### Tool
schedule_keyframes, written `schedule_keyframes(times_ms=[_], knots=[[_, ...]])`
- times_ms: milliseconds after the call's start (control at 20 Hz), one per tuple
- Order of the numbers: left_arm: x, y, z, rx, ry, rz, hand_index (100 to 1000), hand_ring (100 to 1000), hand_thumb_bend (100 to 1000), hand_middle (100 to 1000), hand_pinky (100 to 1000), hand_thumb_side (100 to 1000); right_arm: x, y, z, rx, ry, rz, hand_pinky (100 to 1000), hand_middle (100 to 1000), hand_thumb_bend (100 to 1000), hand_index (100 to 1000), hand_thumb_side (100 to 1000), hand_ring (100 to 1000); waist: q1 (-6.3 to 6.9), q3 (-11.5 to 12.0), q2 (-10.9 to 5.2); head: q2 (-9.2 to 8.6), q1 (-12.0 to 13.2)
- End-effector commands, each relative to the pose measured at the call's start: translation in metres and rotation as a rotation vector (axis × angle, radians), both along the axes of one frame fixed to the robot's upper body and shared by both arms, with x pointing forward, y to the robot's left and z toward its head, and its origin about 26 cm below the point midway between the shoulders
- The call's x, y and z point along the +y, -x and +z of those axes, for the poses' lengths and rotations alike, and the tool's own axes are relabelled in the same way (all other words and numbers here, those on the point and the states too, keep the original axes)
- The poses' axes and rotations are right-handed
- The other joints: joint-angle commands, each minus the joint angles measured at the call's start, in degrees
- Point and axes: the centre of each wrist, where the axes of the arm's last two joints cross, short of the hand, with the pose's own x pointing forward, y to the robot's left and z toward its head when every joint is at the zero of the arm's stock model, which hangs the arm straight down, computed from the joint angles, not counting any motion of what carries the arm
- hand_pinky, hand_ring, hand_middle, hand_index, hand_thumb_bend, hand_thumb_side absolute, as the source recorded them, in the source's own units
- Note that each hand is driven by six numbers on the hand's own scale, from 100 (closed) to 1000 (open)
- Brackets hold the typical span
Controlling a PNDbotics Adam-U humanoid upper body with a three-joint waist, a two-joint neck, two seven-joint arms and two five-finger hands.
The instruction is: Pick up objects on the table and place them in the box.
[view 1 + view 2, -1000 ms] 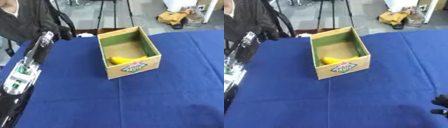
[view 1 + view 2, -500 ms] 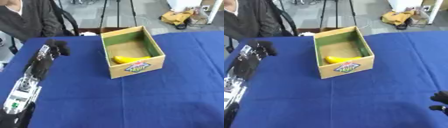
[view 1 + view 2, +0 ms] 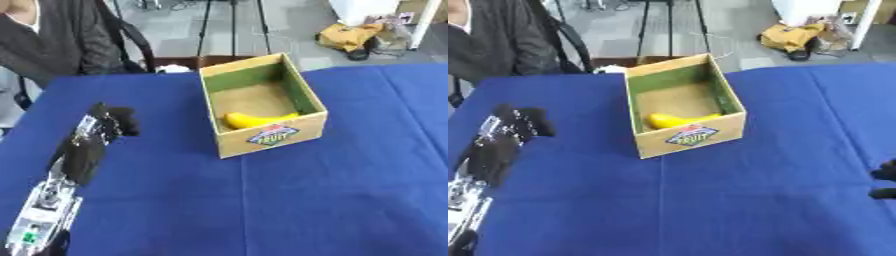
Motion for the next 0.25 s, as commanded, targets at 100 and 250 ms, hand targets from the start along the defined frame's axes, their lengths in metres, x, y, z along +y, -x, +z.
schedule_keyframes(times_ms=[100, 250], knots=[[-0.0014, 0.0016, 0.0053, -0.022, -0.009, -0.016, 756, 629, 265, 578, 707, 1000, -0.0052, -0.0039, 0.0182, -0.045, 0.010, 0.011, 572, 651, 100, 711, 818, 717, -0.23, 0.3, -0.71, -0.91, -0.4], [-0.0022, 0.0025, 0.0034, -0.023, 0.002, -0.013, 755, 629, 270, 578, 706, 1000, -0.0029, -0.0075, 0.0221, -0.049, 0.012, 0.036, 572, 651, 100, 711, 817, 717, -0.28, 0.4, -0.61, -1.24, -0.7]])
